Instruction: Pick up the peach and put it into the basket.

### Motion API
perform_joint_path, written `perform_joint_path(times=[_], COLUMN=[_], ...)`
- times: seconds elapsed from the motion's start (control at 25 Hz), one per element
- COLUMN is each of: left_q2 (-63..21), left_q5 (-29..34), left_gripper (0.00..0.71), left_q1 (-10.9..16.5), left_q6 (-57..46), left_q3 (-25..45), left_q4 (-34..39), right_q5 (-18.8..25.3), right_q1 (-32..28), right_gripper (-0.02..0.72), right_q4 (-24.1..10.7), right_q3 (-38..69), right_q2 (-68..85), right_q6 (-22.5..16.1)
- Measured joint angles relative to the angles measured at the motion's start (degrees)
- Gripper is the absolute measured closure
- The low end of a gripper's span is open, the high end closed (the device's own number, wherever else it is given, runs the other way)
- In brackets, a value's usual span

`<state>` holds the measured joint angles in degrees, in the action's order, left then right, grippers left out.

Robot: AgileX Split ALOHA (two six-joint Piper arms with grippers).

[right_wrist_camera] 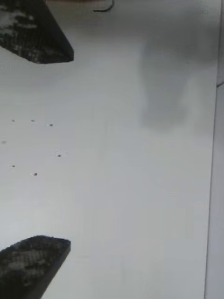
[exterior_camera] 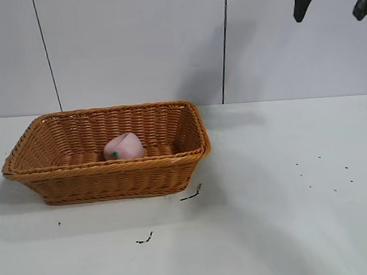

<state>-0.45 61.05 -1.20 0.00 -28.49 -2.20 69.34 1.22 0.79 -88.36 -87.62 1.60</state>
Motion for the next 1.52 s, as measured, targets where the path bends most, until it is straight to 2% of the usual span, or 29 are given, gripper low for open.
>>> perform_joint_path(times=[0.36, 0.68, 0.84, 1.08, 1.52], left_q2=[0.0, 0.0, 0.0, 0.0, 0.0], left_q5=[0.0, 0.0, 0.0, 0.0, 0.0], left_gripper=[0.017, 0.017, 0.017, 0.017, 0.017], left_q1=[0.0, 0.0, 0.0, 0.0, 0.0], left_q6=[0.0, 0.0, 0.0, 0.0, 0.0], left_q3=[0.0, 0.0, 0.0, 0.0, 0.0], left_q4=[0.0, 0.0, 0.0, 0.0, 0.0], right_q5=[-0.4, -6.9, -9.5, -10.4, -10.4], right_q1=[0.0, 0.0, 0.0, 0.0, 0.0], right_gripper=[0.008, 0.008, 0.008, 0.008, 0.008], right_q4=[0.0, 0.0, 0.1, 0.1, 0.3], right_q3=[34.6, 56.6, 59.8, 59.9, 59.9], right_q2=[31.5, 62.2, 74.3, 86.6, 87.8], right_q6=[-0.6, -0.6, -0.6, -0.6, -0.6])
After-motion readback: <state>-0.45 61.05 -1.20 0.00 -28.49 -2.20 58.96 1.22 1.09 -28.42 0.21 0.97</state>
